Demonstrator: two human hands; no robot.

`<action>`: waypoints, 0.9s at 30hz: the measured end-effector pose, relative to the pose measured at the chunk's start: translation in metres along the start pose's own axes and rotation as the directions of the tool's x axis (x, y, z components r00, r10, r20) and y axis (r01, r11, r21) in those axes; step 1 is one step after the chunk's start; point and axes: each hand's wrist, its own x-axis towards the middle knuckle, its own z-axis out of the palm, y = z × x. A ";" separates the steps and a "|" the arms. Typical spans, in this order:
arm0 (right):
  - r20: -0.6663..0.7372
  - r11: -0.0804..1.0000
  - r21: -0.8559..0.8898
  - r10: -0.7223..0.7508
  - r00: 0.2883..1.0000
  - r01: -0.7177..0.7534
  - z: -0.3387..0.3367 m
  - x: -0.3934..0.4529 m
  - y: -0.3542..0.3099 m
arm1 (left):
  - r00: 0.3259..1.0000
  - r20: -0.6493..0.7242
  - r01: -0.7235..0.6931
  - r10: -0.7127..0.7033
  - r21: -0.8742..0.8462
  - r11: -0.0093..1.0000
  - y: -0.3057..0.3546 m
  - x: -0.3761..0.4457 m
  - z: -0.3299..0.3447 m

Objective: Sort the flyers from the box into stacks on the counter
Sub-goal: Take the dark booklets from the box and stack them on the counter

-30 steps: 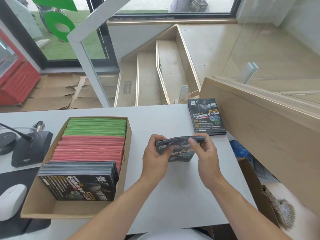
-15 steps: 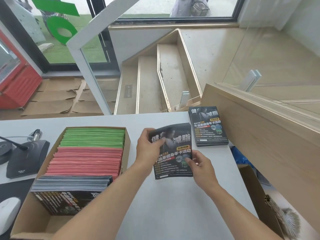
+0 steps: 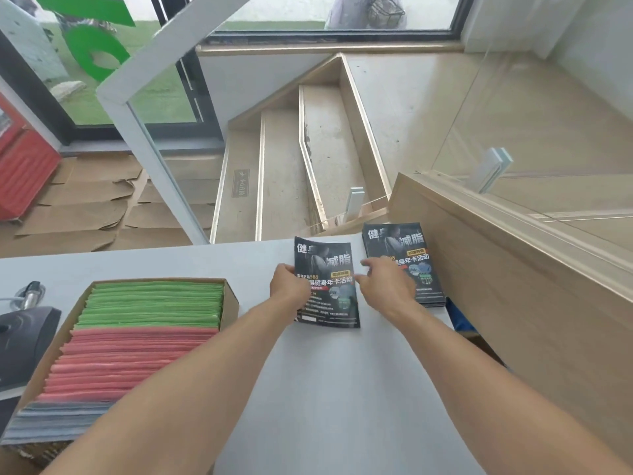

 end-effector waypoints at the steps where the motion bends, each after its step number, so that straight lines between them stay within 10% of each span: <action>1: -0.071 0.999 -0.044 -0.027 0.997 0.024 -0.004 0.004 0.003 | 1.000 0.001 -0.013 0.013 0.026 1.000 0.004 0.003 0.003; 27: -0.023 0.944 -0.329 0.021 1.000 -0.027 0.007 0.034 0.034 | 0.992 0.094 -0.117 0.080 0.509 0.853 0.019 -0.005 0.050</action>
